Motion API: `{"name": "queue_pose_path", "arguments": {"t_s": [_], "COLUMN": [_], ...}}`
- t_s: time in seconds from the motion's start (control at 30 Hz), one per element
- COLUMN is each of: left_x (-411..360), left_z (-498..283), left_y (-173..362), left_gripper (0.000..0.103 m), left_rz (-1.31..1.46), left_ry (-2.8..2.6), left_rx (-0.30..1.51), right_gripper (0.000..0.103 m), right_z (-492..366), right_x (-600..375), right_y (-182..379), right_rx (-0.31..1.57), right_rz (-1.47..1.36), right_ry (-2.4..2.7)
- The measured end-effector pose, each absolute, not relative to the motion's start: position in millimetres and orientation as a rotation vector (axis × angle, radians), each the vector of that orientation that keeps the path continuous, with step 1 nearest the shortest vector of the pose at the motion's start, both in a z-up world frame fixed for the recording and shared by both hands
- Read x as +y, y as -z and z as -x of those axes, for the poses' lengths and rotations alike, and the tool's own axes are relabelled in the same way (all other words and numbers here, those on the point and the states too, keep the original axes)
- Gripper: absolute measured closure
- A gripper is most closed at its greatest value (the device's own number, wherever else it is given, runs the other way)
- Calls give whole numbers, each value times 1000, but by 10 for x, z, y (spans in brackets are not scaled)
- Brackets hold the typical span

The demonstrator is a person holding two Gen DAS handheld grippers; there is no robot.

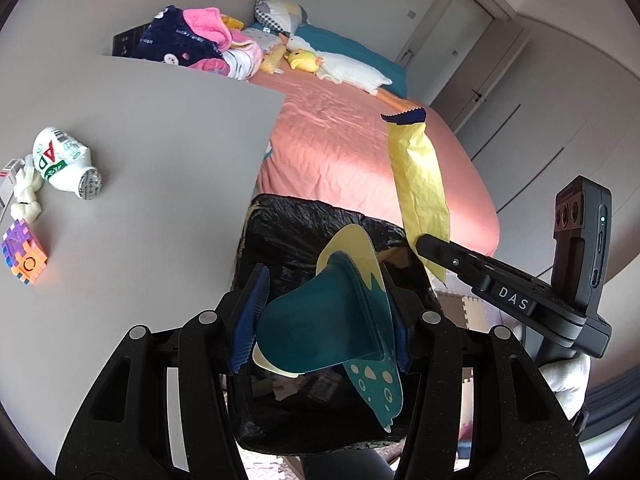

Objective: Collect trash
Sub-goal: 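Carry the teal card and yellow packet over the black trash bag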

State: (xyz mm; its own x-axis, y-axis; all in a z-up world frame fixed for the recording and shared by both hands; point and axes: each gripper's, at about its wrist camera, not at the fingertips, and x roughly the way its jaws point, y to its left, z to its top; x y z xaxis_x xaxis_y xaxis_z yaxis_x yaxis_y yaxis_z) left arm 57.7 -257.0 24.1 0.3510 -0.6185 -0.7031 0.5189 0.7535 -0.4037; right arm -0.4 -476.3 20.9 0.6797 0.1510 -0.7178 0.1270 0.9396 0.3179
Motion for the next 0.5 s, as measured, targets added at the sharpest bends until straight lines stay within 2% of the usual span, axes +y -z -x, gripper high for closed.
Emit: {"name": "queue_pose_path", "arguments": {"t_s": [0.5], "left_x": [-3080], "left_z": [-510], "left_y": [-152], "left_gripper": [51], "left_rz": [30], "left_ry": [837], "left_rx": [993], "right_gripper": [87], "right_z": [220], "right_x": [-5208], "right_y": [-132], "right_rx": [823], "right_rz": [-411], "right_ry": [79]}}
